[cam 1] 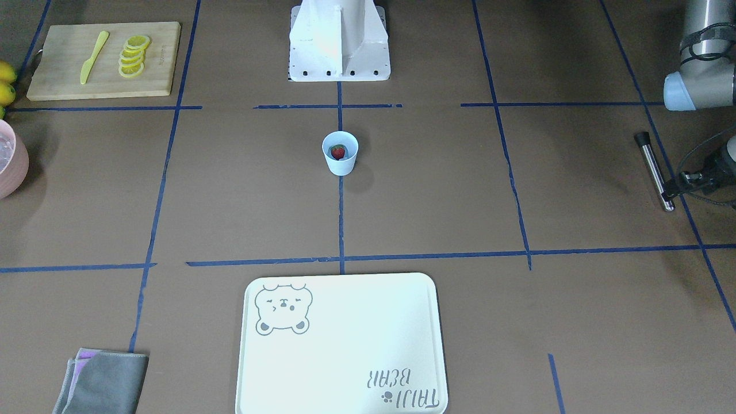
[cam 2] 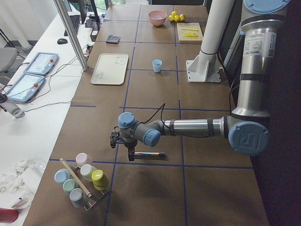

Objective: Mash ice and strawberries in cup

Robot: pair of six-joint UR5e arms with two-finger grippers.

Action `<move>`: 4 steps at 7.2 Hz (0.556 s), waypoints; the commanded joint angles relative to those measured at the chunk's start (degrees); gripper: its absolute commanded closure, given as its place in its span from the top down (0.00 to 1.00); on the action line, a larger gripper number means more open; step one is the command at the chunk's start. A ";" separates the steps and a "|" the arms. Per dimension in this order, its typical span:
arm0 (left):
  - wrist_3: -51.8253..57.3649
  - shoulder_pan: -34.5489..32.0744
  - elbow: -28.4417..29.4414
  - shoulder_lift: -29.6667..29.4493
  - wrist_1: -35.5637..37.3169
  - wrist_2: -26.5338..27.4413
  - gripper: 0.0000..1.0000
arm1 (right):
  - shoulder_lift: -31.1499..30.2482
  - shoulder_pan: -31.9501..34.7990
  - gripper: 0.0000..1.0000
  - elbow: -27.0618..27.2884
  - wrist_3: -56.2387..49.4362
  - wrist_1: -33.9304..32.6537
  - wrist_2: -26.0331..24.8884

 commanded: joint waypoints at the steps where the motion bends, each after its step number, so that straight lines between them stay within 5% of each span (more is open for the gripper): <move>1: -0.37 0.38 1.89 0.00 -1.45 -0.09 1.00 | 0.09 0.00 0.99 0.09 0.00 0.00 0.00; 4: -0.37 2.22 1.82 -0.09 -1.53 -2.62 1.00 | 0.09 0.00 0.99 0.18 -0.17 0.00 0.00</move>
